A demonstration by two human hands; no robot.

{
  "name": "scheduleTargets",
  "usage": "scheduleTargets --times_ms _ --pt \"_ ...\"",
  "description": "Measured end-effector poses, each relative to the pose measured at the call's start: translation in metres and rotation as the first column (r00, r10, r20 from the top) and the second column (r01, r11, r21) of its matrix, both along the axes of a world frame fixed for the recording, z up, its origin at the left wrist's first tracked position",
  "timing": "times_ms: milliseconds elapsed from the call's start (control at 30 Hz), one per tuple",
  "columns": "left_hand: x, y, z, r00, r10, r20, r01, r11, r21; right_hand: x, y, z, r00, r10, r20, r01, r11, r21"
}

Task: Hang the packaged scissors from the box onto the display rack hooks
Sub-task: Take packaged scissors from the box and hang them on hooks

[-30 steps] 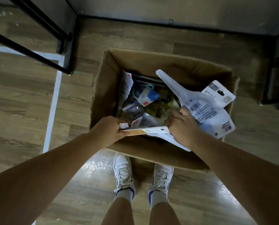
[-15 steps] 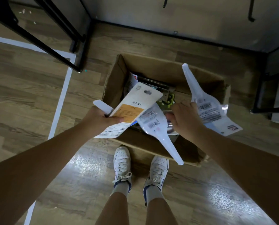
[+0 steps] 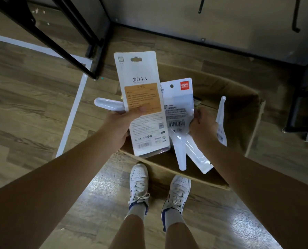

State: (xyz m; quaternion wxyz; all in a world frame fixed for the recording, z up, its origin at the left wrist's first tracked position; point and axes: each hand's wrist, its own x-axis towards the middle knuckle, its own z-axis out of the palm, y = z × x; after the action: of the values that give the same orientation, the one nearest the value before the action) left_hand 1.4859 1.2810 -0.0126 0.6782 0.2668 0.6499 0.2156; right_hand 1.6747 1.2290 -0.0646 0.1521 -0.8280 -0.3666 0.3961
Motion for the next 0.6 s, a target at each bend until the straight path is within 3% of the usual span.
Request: scheduleTargets --times_ms 100,200,400,600 --pt "0.004 0.007 0.001 0.995 -0.026 0.091 0.026 1.000 0.006 -0.009 0.008 0.009 0.995 -0.069 -0.069 0.069 0.998 0.004" --pt "0.008 0.013 0.004 0.980 -0.157 0.121 0.150 0.986 0.066 -0.018 0.018 0.017 0.994 -0.071 -0.083 0.069 0.997 -0.032" --pt "0.009 0.022 0.013 0.910 -0.344 0.231 0.331 0.939 0.094 -0.028 0.027 0.037 0.995 0.098 -0.001 -0.098 0.994 0.043" --pt "0.004 0.031 0.041 0.901 -0.327 0.285 0.319 0.945 0.077 -0.031 0.020 0.058 0.994 0.050 -0.093 -0.036 0.988 0.150"
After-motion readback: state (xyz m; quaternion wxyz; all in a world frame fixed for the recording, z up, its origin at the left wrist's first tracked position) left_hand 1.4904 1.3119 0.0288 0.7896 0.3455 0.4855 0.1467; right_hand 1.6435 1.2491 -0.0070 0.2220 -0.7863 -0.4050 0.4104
